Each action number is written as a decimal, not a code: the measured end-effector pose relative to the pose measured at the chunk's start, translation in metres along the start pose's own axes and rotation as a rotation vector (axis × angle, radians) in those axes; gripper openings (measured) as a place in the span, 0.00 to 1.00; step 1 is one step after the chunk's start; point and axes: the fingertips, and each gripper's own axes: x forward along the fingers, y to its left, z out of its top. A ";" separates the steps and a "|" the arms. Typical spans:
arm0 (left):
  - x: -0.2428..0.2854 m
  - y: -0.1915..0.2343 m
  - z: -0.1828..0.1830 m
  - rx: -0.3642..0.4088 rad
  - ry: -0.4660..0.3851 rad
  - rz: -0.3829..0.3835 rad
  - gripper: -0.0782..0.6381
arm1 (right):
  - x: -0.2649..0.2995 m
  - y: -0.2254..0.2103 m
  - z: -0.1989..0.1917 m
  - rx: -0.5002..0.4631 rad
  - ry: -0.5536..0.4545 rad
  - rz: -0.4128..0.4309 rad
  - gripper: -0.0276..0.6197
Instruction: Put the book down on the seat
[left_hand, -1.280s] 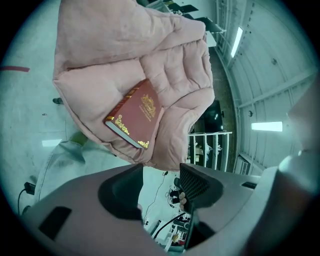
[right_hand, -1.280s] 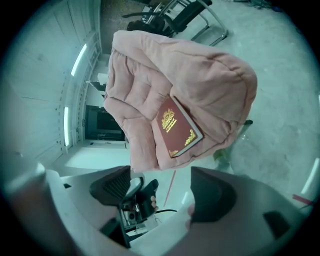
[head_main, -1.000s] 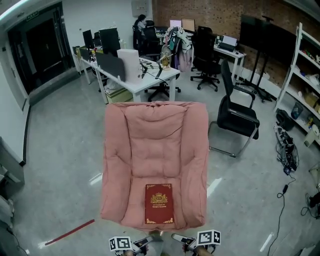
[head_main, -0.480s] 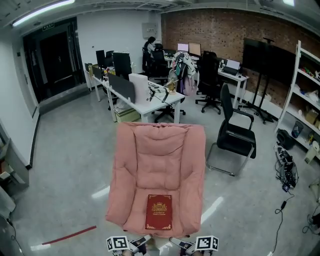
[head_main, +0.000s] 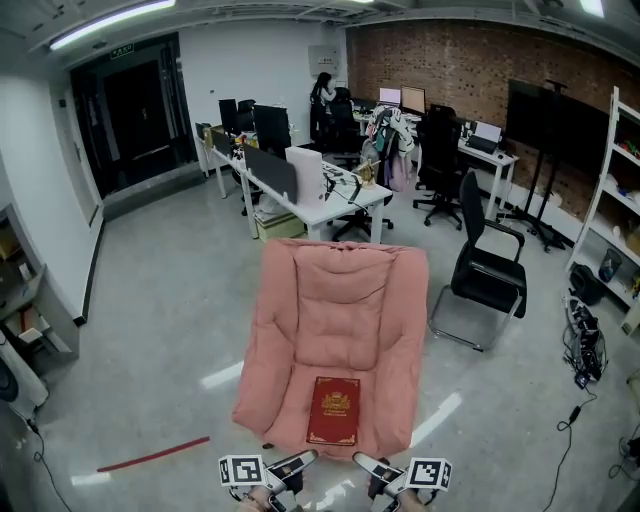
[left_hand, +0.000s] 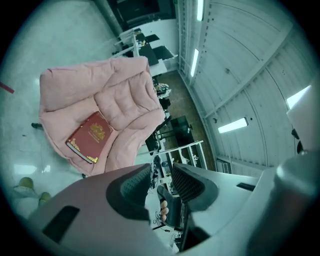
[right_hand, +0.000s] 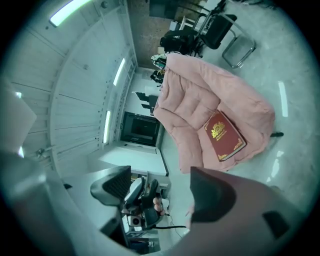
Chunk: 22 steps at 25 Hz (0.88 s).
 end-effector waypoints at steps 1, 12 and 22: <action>-0.003 -0.005 -0.003 0.006 0.002 -0.005 0.30 | 0.000 0.003 -0.002 -0.009 0.003 0.002 0.65; -0.048 -0.034 -0.008 0.069 -0.016 -0.082 0.24 | 0.012 0.028 -0.052 -0.046 0.001 0.021 0.64; -0.127 -0.045 -0.025 0.098 -0.083 -0.125 0.16 | 0.013 0.062 -0.136 -0.112 0.053 0.028 0.64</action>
